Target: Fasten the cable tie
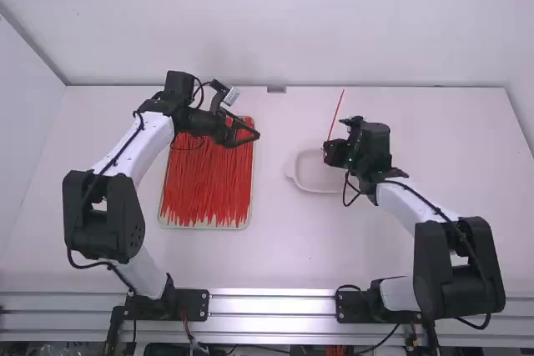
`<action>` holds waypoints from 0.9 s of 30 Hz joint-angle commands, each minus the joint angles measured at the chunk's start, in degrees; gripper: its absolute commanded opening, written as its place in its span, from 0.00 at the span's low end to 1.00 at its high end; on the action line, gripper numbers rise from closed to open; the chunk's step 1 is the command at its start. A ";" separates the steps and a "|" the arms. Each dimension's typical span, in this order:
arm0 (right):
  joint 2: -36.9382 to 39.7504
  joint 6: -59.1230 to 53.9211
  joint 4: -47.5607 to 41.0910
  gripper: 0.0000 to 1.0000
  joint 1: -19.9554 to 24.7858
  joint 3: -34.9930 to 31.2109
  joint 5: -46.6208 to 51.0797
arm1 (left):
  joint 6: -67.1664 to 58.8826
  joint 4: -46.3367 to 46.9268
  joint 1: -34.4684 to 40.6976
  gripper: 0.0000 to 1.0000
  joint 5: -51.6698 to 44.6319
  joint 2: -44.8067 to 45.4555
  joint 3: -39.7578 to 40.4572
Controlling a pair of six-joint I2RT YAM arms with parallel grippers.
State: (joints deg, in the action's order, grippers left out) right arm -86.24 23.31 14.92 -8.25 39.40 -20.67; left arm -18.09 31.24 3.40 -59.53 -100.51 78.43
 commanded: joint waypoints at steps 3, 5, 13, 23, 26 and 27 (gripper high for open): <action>0.39 1.20 3.19 0.00 -0.11 -5.16 5.42 | -1.07 -0.52 -0.72 0.99 -1.16 0.22 0.02; 0.39 2.05 3.58 0.00 -0.04 -5.92 6.27 | -1.07 -0.66 -0.85 0.99 -1.27 0.22 -0.15; 0.39 2.23 4.22 0.01 -0.04 -7.30 7.17 | -1.03 -0.59 -0.70 0.99 -1.27 0.22 -0.35; 0.39 2.43 4.96 0.58 -0.04 -7.30 7.23 | -1.09 -0.44 -0.76 0.99 -1.01 0.22 -0.35; 0.50 2.43 5.84 0.99 -0.04 -7.28 7.21 | -1.05 -0.90 -0.94 0.99 -0.87 0.24 -0.33; 0.81 2.43 5.70 0.98 -0.04 -7.21 7.21 | -0.96 -1.09 -1.16 0.99 -0.85 0.24 -0.33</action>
State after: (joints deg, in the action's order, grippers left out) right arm -86.21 25.47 20.53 -8.25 32.49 -13.69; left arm -18.09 30.30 3.20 -59.48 -100.51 78.43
